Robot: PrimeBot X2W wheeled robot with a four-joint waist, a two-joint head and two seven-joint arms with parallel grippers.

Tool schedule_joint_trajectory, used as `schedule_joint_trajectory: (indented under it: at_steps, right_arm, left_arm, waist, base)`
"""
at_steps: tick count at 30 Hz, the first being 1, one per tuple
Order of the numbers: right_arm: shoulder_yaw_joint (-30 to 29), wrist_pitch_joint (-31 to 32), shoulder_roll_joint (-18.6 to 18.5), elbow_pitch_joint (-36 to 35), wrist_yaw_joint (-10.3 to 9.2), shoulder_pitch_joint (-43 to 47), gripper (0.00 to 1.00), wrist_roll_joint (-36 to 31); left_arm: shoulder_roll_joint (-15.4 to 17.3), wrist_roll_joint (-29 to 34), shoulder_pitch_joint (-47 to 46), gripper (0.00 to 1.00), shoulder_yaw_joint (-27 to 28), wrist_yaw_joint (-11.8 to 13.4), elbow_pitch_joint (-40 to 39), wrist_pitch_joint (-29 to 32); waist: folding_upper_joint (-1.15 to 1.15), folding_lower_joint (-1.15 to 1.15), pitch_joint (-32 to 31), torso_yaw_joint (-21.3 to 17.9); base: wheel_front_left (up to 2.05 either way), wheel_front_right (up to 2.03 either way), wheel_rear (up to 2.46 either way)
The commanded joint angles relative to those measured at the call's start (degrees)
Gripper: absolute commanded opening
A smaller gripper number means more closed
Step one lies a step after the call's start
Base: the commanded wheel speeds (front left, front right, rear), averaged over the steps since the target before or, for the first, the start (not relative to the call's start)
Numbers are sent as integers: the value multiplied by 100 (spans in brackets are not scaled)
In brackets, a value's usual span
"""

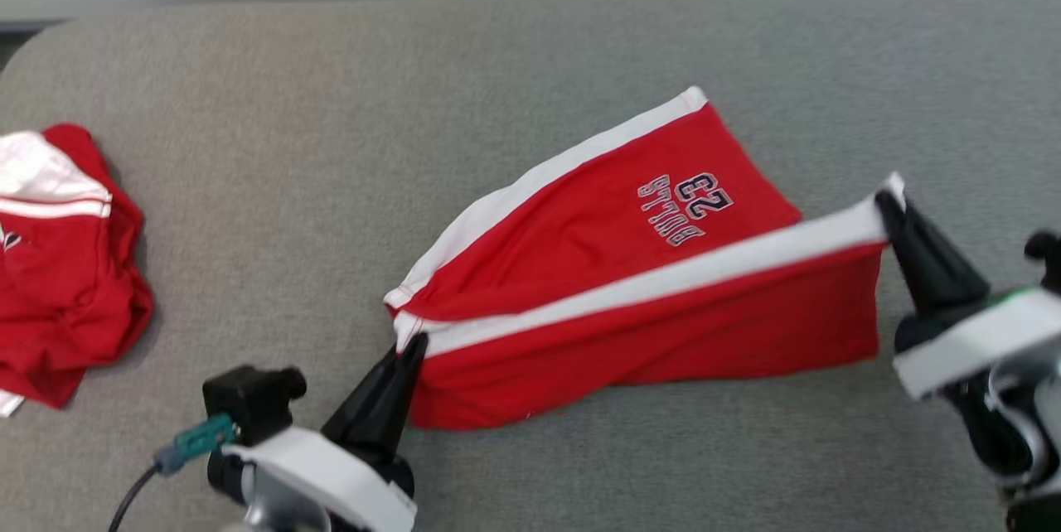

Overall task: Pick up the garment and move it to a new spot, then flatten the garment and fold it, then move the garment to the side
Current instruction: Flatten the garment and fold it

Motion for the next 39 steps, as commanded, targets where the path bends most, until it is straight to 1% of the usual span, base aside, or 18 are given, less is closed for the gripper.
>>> schedule_joint_trajectory:
  at_steps: [1,5,11,12,17,18,19,20,21,22,24,27,29,32,33,35,39]
  right_arm:
    - [40,43,-135,173,-5,-356,0,119]
    - [353,140,-393,758,-5,-1377,0,326]
    - [878,231,-590,1732,-5,-2521,0,697]
    - [1055,217,-602,2013,-5,-2797,0,822]
    - [1510,96,-599,2635,-5,-3263,0,1084]
    - [1596,52,-587,2719,-5,-3324,0,1129]
    - [1686,-9,-581,2788,-5,-3387,0,1166]
    - [1762,-85,-558,2818,-5,-3429,29,1220]
    - [1857,-181,-562,2854,-5,-3459,76,1241]
    - [1954,-265,-562,2865,-4,-3473,100,1269]
    - [2167,-482,-574,2859,-3,-3499,100,1292]
    - [2411,-732,-588,2893,-3,-3476,100,1263]
    - [2478,-883,-576,2904,-3,-3411,100,1175]
    - [2349,-995,-506,2945,-3,-3251,100,868]
    - [2349,-995,-506,2945,-3,-3251,100,868]
    - [2052,-1026,-414,2783,-3,-3148,100,560]
    - [1089,-1016,-116,2199,-3,-2503,100,-211]
  left_arm:
    - [4,-49,-239,0,44,-64,109,40]
    - [-136,-114,-861,0,12,-253,389,36]
    - [-351,-201,-1621,0,-23,-523,895,-72]
    - [-443,-240,-1799,0,-56,-595,1072,-102]
    - [-562,-309,-2118,0,-129,-739,1551,-147]
    - [-572,-321,-2163,13,-146,-755,1626,-165]
    - [-570,-307,-2206,52,-159,-784,1695,-186]
    - [-559,-259,-2235,100,-183,-800,1752,-218]
    - [-568,-232,-2245,100,-198,-800,1810,-257]
    - [-577,-205,-2246,100,-205,-798,1849,-314]
    - [-501,23,-2243,100,-215,-677,1930,-494]
    - [-534,171,-2106,100,-162,-546,1969,-812]
    - [-552,238,-1996,100,-126,-452,1980,-1022]
    - [-583,344,-1870,100,-17,-282,1917,-1394]
    - [-583,344,-1870,100,-17,-282,1917,-1394]
    - [-546,440,-1778,100,99,-136,1847,-1594]
    - [-497,676,-1616,100,402,145,1601,-1849]
  waist:
    - [0,0,379,341]
    - [0,0,722,675]
    - [0,0,1062,1088]
    - [0,0,1141,1165]
    - [0,0,1252,1219]
    - [0,0,1262,1218]
    - [0,0,1272,1213]
    - [0,0,1276,1201]
    - [0,0,1272,1186]
    - [0,0,1267,1169]
    - [0,0,1247,1124]
    - [0,0,1172,1042]
    - [0,0,1093,998]
    - [0,0,954,900]
    - [0,0,954,900]
    - [0,0,862,814]
    - [0,0,682,638]
  base:
    - [0,0,0]
    - [0,0,0]
    - [0,0,0]
    - [0,0,0]
    - [0,0,0]
    - [0,0,0]
    - [0,0,0]
    - [0,0,0]
    - [0,0,0]
    - [0,0,0]
    - [0,0,0]
    - [0,0,0]
    - [0,0,0]
    - [0,0,0]
    - [0,0,0]
    - [0,0,0]
    - [0,0,0]
